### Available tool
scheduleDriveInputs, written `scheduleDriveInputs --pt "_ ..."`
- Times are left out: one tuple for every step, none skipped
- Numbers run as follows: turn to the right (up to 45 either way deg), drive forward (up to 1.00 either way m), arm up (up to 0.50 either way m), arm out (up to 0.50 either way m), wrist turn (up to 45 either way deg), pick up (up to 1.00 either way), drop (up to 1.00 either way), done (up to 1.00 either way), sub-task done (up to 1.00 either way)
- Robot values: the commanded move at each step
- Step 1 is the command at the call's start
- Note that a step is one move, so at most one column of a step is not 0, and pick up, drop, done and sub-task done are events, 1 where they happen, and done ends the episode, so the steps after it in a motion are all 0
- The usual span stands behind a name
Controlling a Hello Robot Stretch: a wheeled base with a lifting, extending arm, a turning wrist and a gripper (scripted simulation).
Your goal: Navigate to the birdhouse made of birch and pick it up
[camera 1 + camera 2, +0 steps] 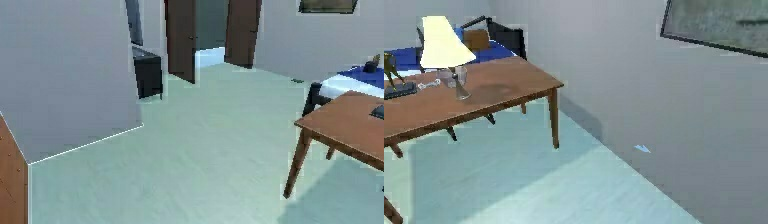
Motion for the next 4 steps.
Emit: scheduleDriveInputs --pt "0.0 1.0 0.0 0.0 0.0 0.0 0.0 0.0 0.0" --pt "-30.0 0.0 0.0 0.0 0.0 0.0 0.0 0.0 0.0" --pt "0.0 0.05 0.0 0.0 0.0 0.0 0.0 0.0 0.0" --pt "24.0 0.0 0.0 0.0 0.0 0.0 0.0 0.0 0.0"
